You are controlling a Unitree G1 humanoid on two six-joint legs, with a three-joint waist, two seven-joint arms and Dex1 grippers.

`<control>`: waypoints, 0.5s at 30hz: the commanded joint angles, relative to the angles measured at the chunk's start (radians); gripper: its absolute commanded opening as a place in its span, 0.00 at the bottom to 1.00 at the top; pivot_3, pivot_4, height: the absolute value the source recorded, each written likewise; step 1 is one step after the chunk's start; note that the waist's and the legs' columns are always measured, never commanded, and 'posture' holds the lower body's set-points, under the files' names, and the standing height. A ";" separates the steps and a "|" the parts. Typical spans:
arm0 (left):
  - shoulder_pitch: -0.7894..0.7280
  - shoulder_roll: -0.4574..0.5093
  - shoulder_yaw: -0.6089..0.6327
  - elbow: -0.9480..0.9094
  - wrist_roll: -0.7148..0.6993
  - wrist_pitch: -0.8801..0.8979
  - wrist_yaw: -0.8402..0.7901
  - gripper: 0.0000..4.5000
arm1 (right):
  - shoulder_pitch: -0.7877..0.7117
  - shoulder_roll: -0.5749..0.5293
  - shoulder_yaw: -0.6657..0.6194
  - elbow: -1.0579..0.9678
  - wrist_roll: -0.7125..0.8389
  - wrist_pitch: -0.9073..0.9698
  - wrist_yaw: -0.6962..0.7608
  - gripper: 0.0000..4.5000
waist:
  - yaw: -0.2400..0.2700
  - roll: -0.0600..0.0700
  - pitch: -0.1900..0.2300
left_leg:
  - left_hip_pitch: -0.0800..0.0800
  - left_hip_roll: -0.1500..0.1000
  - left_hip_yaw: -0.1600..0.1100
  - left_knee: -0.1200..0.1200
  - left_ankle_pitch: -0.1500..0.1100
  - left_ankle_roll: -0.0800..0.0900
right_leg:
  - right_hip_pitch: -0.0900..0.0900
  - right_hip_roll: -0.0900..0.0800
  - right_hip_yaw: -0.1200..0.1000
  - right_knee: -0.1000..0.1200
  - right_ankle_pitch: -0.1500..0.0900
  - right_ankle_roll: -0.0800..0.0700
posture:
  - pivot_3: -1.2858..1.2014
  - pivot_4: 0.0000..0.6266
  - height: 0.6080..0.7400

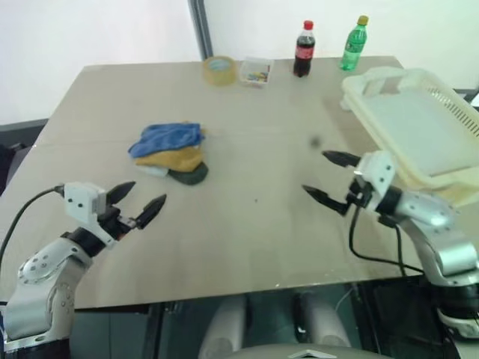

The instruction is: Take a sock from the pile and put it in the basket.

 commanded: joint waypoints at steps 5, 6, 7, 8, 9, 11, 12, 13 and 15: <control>-0.084 0.001 -0.040 -0.032 0.044 0.050 0.098 1.00 | -0.259 0.153 0.146 0.328 -0.172 -0.156 -0.026 0.97 | 0.006 0.000 0.000 | -0.001 -0.001 -0.002 0.000 0.000 0.000 | 0.000 0.000 -0.002 0.000 0.002 0.003 | 0.52 0.24 1.00; -0.083 -0.001 -0.045 -0.038 0.042 0.053 0.092 1.00 | -0.303 0.185 0.151 0.393 -0.177 -0.170 -0.026 0.97 | 0.004 0.000 0.000 | -0.001 -0.002 -0.003 0.000 0.000 0.000 | 0.000 0.000 -0.002 0.000 0.003 0.003 | 0.52 0.24 1.00; -0.071 -0.004 -0.050 -0.043 0.039 0.052 0.083 1.00 | -0.355 0.218 0.158 0.478 -0.194 -0.194 -0.035 0.97 | -0.001 0.000 0.000 | -0.001 -0.002 -0.002 0.000 0.000 0.000 | 0.000 0.000 -0.001 0.000 0.003 0.004 | 0.52 0.24 1.00; -0.059 -0.008 -0.052 -0.047 0.036 0.048 0.073 1.00 | -0.402 0.243 0.170 0.558 -0.218 -0.232 -0.037 0.97 | -0.005 0.000 0.000 | -0.001 -0.002 -0.002 0.000 0.000 0.000 | 0.000 0.000 0.000 0.000 0.003 0.004 | 0.52 0.24 1.00; -0.045 -0.010 -0.052 -0.052 0.034 0.042 0.065 1.00 | -0.449 0.268 0.183 0.641 -0.240 -0.271 -0.034 0.97 | -0.008 0.000 0.000 | 0.000 -0.002 -0.001 0.000 0.000 0.000 | -0.001 0.000 0.000 0.001 0.003 0.004 | 0.52 0.24 1.00; -0.032 -0.013 -0.048 -0.059 0.033 0.040 0.066 1.00 | -0.531 0.323 0.191 0.789 -0.263 -0.314 -0.038 0.97 | -0.015 0.000 0.000 | -0.002 -0.001 -0.003 -0.002 0.000 -0.001 | -0.003 0.001 -0.002 0.002 0.003 0.003 | 0.52 0.24 1.00; -0.032 -0.015 -0.041 -0.063 0.030 0.042 0.072 1.00 | -0.587 0.358 0.201 0.886 -0.290 -0.347 -0.056 0.97 | -0.014 0.000 0.000 | -0.002 -0.001 -0.003 -0.002 0.000 -0.001 | -0.003 0.001 -0.002 0.002 0.003 0.003 | 0.52 0.24 1.00; -0.033 -0.016 -0.035 -0.066 0.030 0.042 0.080 1.00 | -0.632 0.393 0.208 0.963 -0.305 -0.371 -0.068 0.97 | -0.020 0.001 0.000 | -0.002 -0.002 -0.004 -0.002 0.000 -0.001 | -0.003 0.001 -0.002 0.002 0.003 0.003 | 0.52 0.24 1.00; -0.030 -0.022 -0.022 -0.078 0.027 0.045 0.098 1.00 | -0.709 0.464 0.203 1.096 -0.320 -0.417 -0.085 0.97 | -0.031 0.000 0.000 | -0.002 -0.002 -0.002 -0.002 0.001 -0.002 | -0.005 0.001 0.001 0.002 0.004 0.002 | 0.52 0.24 1.00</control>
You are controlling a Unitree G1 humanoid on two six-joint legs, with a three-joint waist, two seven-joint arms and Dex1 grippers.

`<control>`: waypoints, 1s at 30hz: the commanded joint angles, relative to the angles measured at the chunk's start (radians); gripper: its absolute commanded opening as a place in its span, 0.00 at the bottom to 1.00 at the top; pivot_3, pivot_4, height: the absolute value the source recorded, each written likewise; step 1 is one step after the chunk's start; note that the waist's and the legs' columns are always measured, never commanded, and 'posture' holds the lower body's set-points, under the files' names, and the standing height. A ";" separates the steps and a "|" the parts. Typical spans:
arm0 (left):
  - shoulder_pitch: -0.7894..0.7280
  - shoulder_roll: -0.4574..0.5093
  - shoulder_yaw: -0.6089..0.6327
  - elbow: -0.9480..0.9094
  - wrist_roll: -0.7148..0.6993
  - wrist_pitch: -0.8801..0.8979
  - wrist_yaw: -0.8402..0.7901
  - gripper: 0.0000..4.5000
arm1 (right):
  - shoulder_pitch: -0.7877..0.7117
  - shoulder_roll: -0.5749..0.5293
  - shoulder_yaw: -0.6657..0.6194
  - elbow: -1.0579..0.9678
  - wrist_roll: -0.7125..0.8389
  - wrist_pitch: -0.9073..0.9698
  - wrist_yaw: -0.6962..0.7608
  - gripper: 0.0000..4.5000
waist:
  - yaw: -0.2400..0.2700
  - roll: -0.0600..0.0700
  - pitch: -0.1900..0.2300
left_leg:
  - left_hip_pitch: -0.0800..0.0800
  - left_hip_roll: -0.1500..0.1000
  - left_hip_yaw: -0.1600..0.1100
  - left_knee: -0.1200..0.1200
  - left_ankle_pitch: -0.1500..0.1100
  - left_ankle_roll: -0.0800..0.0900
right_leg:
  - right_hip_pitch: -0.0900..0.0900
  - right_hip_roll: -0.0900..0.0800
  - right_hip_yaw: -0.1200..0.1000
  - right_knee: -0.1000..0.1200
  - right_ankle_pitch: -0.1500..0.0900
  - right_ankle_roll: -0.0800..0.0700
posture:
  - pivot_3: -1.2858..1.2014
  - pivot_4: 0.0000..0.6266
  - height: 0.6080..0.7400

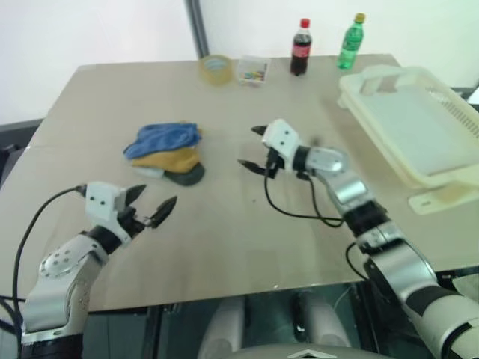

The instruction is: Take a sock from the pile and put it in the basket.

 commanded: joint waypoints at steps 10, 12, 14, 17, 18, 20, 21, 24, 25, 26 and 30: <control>-0.177 0.012 -0.022 -0.077 0.031 0.092 0.165 1.00 | 0.013 0.066 -0.093 -0.076 0.103 -0.117 0.117 0.97 | 0.032 -0.001 -0.001 | -0.001 0.001 -0.006 0.001 0.000 -0.002 | 0.001 0.003 -0.005 0.000 0.001 -0.002 | 0.52 0.24 1.00; -0.280 0.015 -0.073 -0.011 0.086 0.114 0.203 1.00 | 0.127 0.007 -0.102 -0.299 0.142 -0.016 0.138 0.97 | 0.035 -0.001 0.000 | 0.000 0.000 -0.006 0.001 0.000 -0.002 | 0.002 0.002 -0.004 0.000 0.001 -0.002 | 0.52 0.24 1.00; -0.374 0.017 -0.128 0.058 0.136 0.129 0.221 1.00 | 0.226 -0.054 -0.112 -0.493 0.172 0.086 0.140 0.97 | 0.032 -0.001 0.000 | 0.000 -0.003 -0.007 0.001 0.000 -0.002 | 0.002 0.002 -0.005 0.000 0.001 -0.001 | 0.52 0.24 1.00; -0.515 0.013 -0.204 0.205 0.208 0.139 0.230 1.00 | 0.355 -0.156 -0.134 -0.733 0.186 0.219 0.115 0.97 | 0.025 0.000 0.000 | 0.000 -0.004 -0.006 0.001 0.000 -0.002 | 0.002 0.002 -0.004 0.002 0.001 -0.001 | 0.52 0.24 1.00; -0.556 0.013 -0.234 0.258 0.233 0.137 0.226 1.00 | 0.387 -0.183 -0.144 -0.793 0.184 0.253 0.101 0.97 | 0.022 0.000 0.000 | 0.000 -0.003 -0.005 0.001 0.000 -0.002 | 0.001 0.002 -0.003 0.002 0.001 -0.001 | 0.52 0.24 1.00; -0.637 0.007 -0.281 0.377 0.282 0.108 0.217 1.00 | 0.435 -0.221 -0.161 -0.893 0.191 0.321 0.070 0.97 | 0.008 0.000 0.000 | 0.000 -0.003 -0.004 0.001 0.000 -0.002 | 0.001 0.003 -0.002 0.002 0.001 -0.001 | 0.52 0.24 1.00; -0.675 0.005 -0.303 0.437 0.305 0.090 0.211 1.00 | 0.451 -0.231 -0.169 -0.930 0.194 0.350 0.053 0.97 | 0.003 0.000 0.000 | 0.001 -0.002 -0.003 0.001 0.000 -0.002 | 0.001 0.004 -0.002 0.003 0.001 -0.001 | 0.52 0.24 1.00; -0.794 -0.021 -0.364 0.629 0.368 0.042 0.205 0.95 | 0.482 -0.252 -0.191 -1.000 0.189 0.404 0.004 0.99 | -0.001 -0.001 0.000 | 0.001 -0.001 -0.001 0.001 0.000 -0.002 | 0.001 0.005 -0.002 0.003 0.001 -0.001 | 0.52 0.24 1.00; -0.821 -0.029 -0.375 0.679 0.382 0.028 0.202 0.89 | 0.486 -0.253 -0.191 -1.014 0.186 0.416 -0.009 1.00 | 0.000 -0.001 0.000 | 0.001 -0.001 0.000 0.001 0.000 -0.002 | 0.001 0.006 -0.002 0.003 0.001 -0.001 | 0.52 0.24 1.00; -0.843 -0.036 -0.386 0.719 0.393 0.015 0.195 0.82 | 0.490 -0.254 -0.193 -1.025 0.185 0.427 -0.022 1.00 | 0.001 -0.001 0.000 | 0.001 -0.001 0.000 0.001 0.000 -0.002 | 0.001 0.006 -0.002 0.003 0.001 -0.001 | 0.52 0.24 1.00; -0.902 -0.055 -0.402 0.833 0.420 -0.033 0.174 0.40 | 0.511 -0.267 -0.200 -1.070 0.185 0.460 -0.060 1.00 | 0.003 -0.001 0.000 | -0.001 -0.001 0.001 0.002 0.000 -0.002 | 0.001 0.005 -0.002 0.002 0.001 -0.001 | 0.52 0.24 1.00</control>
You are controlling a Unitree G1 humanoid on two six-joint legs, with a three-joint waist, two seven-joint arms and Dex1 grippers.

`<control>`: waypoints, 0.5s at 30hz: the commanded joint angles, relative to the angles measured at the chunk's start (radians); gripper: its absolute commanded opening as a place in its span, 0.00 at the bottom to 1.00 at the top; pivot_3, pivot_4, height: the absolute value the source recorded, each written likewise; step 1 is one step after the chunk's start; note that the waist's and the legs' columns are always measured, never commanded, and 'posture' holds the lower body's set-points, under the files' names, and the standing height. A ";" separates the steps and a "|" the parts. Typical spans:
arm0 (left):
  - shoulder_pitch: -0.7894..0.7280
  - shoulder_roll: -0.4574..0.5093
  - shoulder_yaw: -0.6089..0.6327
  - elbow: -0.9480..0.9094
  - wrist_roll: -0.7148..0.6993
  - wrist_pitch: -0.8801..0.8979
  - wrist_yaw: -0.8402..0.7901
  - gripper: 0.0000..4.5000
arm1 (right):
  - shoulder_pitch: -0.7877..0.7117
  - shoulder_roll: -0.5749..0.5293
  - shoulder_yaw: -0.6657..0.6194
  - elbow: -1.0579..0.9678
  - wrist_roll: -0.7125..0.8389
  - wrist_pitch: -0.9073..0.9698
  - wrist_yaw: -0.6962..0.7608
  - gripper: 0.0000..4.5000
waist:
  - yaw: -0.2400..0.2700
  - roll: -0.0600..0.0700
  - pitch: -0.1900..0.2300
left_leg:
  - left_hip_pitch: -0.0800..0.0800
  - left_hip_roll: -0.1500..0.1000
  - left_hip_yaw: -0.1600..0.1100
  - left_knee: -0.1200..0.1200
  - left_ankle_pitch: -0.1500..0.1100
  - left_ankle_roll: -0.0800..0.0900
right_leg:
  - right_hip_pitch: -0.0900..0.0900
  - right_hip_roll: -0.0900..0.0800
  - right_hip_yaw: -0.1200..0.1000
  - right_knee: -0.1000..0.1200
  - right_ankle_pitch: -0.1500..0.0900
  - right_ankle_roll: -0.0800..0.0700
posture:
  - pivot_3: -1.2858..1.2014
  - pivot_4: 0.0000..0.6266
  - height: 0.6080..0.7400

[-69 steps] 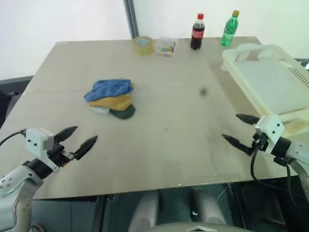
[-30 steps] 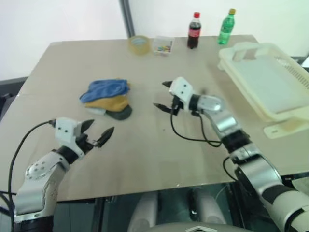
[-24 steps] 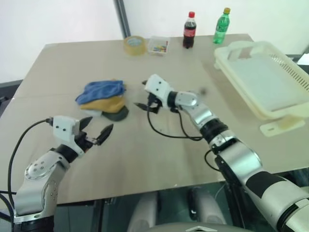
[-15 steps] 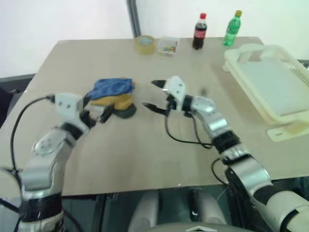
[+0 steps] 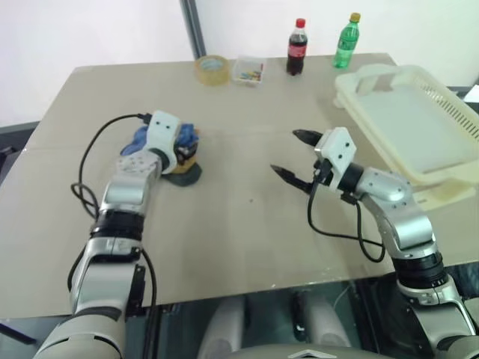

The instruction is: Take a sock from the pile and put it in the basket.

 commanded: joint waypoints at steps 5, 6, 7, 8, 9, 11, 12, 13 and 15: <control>-0.045 0.003 0.027 0.065 0.022 -0.078 -0.028 0.01 | 0.032 -0.030 -0.032 -0.091 0.009 0.023 -0.044 1.00 | 0.004 0.000 0.000 | 0.000 0.000 0.000 0.000 0.000 0.000 | 0.000 -0.001 0.000 0.000 0.000 0.000 | 0.52 0.24 1.00; -0.038 0.003 0.038 0.044 0.011 -0.082 -0.033 0.01 | 0.034 -0.032 -0.031 -0.091 0.010 0.022 -0.046 1.00 | 0.004 0.000 0.000 | 0.000 0.000 0.000 0.000 0.000 0.000 | 0.000 -0.001 0.000 0.000 0.000 0.000 | 0.52 0.24 1.00; -0.027 0.004 0.045 0.019 0.001 -0.086 -0.041 0.01 | 0.035 -0.033 -0.031 -0.090 0.010 0.021 -0.048 1.00 | 0.003 0.000 0.000 | 0.000 0.000 -0.001 0.000 0.000 0.000 | 0.000 -0.001 -0.001 0.000 0.000 0.000 | 0.52 0.24 1.00; -0.013 0.006 0.052 -0.018 -0.006 -0.087 -0.049 0.01 | 0.035 -0.035 -0.031 -0.088 0.011 0.018 -0.049 1.00 | 0.002 0.000 0.000 | 0.000 0.000 -0.001 0.000 0.000 0.000 | 0.000 -0.001 -0.001 0.000 0.000 0.000 | 0.52 0.24 1.00; 0.006 0.008 0.059 -0.065 -0.017 -0.081 -0.059 0.01 | 0.034 -0.035 -0.031 -0.082 0.012 0.015 -0.048 1.00 | 0.002 0.000 0.000 | 0.000 0.000 -0.001 0.000 0.000 0.000 | 0.000 -0.001 0.000 0.000 0.000 0.000 | 0.52 0.24 1.00; 0.056 0.016 0.082 -0.171 -0.042 -0.050 -0.079 0.01 | 0.029 -0.035 -0.028 -0.072 0.013 0.008 -0.047 1.00 | 0.003 0.000 0.000 | 0.000 0.001 -0.001 0.000 0.000 0.000 | 0.000 -0.001 0.000 0.000 0.000 0.000 | 0.52 0.24 1.00; 0.077 0.020 0.090 -0.213 -0.050 -0.035 -0.084 0.01 | 0.027 -0.034 -0.026 -0.067 0.013 0.005 -0.047 1.00 | 0.002 0.000 0.000 | 0.000 0.001 -0.001 0.000 0.000 0.000 | 0.000 -0.001 0.000 0.000 0.000 0.000 | 0.52 0.24 1.00; 0.101 0.024 0.103 -0.258 -0.066 -0.015 -0.093 0.01 | 0.023 -0.031 -0.024 -0.061 0.013 0.002 -0.046 1.00 | 0.002 0.000 0.000 | 0.000 0.002 -0.002 0.000 0.000 0.000 | 0.000 -0.001 0.000 0.000 0.000 0.000 | 0.52 0.24 1.00; 0.148 0.032 0.118 -0.347 -0.084 0.025 -0.099 0.01 | 0.015 -0.027 -0.021 -0.045 0.012 -0.007 -0.043 1.00 | 0.000 0.000 0.000 | 0.000 0.002 -0.002 0.000 0.000 0.000 | 0.000 -0.002 0.001 0.000 0.000 0.000 | 0.52 0.24 1.00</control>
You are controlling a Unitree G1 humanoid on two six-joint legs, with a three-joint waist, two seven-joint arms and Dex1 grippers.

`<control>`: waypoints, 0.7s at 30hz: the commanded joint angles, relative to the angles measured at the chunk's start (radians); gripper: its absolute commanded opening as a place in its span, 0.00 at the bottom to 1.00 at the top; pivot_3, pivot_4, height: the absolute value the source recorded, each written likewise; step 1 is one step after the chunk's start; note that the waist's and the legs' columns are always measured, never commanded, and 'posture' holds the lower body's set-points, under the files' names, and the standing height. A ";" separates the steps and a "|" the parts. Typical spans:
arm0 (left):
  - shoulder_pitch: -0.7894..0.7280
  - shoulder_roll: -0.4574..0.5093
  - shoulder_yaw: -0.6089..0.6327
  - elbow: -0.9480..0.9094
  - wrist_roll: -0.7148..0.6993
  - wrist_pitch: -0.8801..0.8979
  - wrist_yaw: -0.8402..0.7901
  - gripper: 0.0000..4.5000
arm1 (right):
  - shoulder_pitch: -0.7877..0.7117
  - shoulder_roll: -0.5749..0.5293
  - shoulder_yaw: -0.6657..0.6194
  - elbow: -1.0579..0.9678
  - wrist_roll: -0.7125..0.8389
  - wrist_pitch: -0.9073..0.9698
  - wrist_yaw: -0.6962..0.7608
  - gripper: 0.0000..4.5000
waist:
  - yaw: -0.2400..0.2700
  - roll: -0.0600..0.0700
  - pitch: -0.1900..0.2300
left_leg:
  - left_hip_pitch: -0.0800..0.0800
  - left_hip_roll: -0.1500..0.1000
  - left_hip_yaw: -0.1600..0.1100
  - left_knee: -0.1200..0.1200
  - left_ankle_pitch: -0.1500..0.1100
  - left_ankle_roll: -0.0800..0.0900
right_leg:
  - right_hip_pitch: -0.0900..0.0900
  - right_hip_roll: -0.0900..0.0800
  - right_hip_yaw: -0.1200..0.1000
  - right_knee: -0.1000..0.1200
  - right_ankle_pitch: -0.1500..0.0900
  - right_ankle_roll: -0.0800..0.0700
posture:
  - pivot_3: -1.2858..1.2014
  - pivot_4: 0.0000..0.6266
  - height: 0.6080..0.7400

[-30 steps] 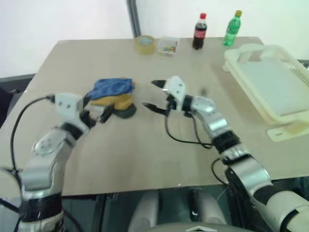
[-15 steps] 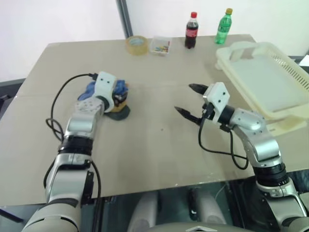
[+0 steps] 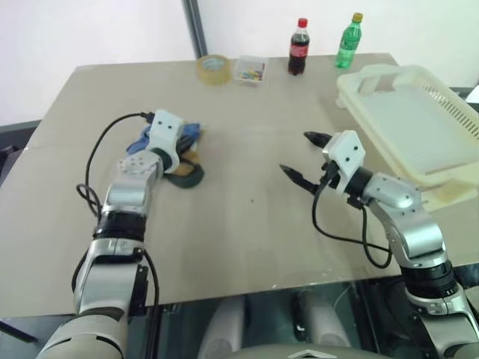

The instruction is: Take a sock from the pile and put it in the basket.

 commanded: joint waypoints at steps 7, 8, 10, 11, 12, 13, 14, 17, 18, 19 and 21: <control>0.086 0.026 0.066 -0.214 -0.033 0.150 0.030 0.13 | -0.043 0.003 -0.006 0.041 0.008 -0.060 0.006 1.00 | 0.005 0.000 0.000 | 0.000 0.000 0.000 0.000 0.000 0.000 | 0.000 0.000 -0.001 0.000 0.000 0.000 | 0.52 0.24 1.00; 0.086 0.028 0.055 -0.199 -0.016 0.144 0.037 0.24 | -0.045 0.002 -0.006 0.046 0.008 -0.064 0.007 1.00 | 0.005 0.000 0.000 | 0.000 -0.001 0.000 0.000 0.000 0.000 | 0.000 0.000 -0.001 0.000 0.000 0.000 | 0.52 0.24 1.00; 0.083 0.024 0.043 -0.188 0.000 0.135 0.046 0.38 | -0.044 0.001 -0.006 0.049 0.006 -0.068 0.005 1.00 | 0.005 0.000 0.000 | 0.000 -0.001 0.000 0.000 0.000 0.000 | 0.000 0.001 -0.001 0.000 0.000 0.000 | 0.52 0.24 1.00; 0.079 0.019 0.040 -0.183 0.007 0.128 0.052 0.49 | -0.044 -0.001 -0.007 0.051 0.006 -0.070 0.005 1.00 | 0.005 0.000 0.000 | 0.000 -0.001 0.000 0.000 0.000 0.000 | 0.000 0.001 -0.001 0.000 0.000 0.000 | 0.52 0.24 1.00; 0.076 0.015 0.039 -0.181 0.011 0.124 0.054 0.55 | -0.042 -0.002 -0.008 0.049 0.006 -0.070 0.004 1.00 | 0.005 0.000 0.000 | 0.000 -0.001 0.000 0.000 0.000 0.000 | 0.000 0.001 -0.001 0.000 0.000 0.000 | 0.52 0.24 1.00; 0.074 0.019 0.032 -0.176 0.021 0.112 0.049 0.70 | -0.039 -0.004 -0.009 0.048 0.005 -0.070 0.003 1.00 | 0.005 0.000 0.000 | 0.000 -0.001 0.000 0.000 0.000 0.000 | 0.000 0.001 -0.001 0.000 0.000 0.000 | 0.52 0.24 1.00; 0.078 0.024 0.025 -0.175 0.030 0.102 0.043 0.74 | -0.034 -0.006 -0.010 0.043 0.003 -0.070 0.001 1.00 | 0.005 0.000 0.000 | 0.000 -0.001 0.000 0.000 0.000 0.000 | 0.000 0.001 -0.001 0.000 0.000 0.000 | 0.52 0.24 1.00; 0.091 0.034 0.018 -0.177 0.039 0.091 0.024 0.74 | -0.024 -0.009 -0.013 0.031 0.002 -0.067 -0.006 1.00 | 0.006 0.000 0.000 | 0.000 -0.001 0.000 0.000 0.000 0.000 | 0.000 0.001 -0.001 0.000 0.000 0.000 | 0.52 0.24 1.00; 0.093 0.037 0.014 -0.175 0.040 0.086 0.016 0.74 | -0.023 -0.010 -0.015 0.031 0.002 -0.066 -0.007 1.00 | 0.006 0.000 0.000 | 0.000 -0.001 0.000 0.000 0.000 0.000 | 0.000 0.001 -0.001 0.000 0.000 0.000 | 0.52 0.24 1.00; 0.095 0.038 0.009 -0.176 0.043 0.082 0.012 0.74 | -0.022 -0.009 -0.016 0.030 0.003 -0.065 -0.009 1.00 | 0.006 0.000 0.000 | 0.000 -0.001 0.000 0.000 0.000 0.000 | 0.000 0.001 -0.001 0.000 0.000 0.000 | 0.52 0.24 1.00; 0.098 0.038 0.003 -0.178 0.046 0.080 0.008 0.74 | -0.019 -0.009 -0.016 0.029 0.003 -0.065 -0.011 1.00 | 0.006 0.000 0.000 | 0.000 -0.001 0.000 0.000 0.000 0.000 | 0.000 0.001 -0.001 0.000 0.000 0.000 | 0.52 0.24 1.00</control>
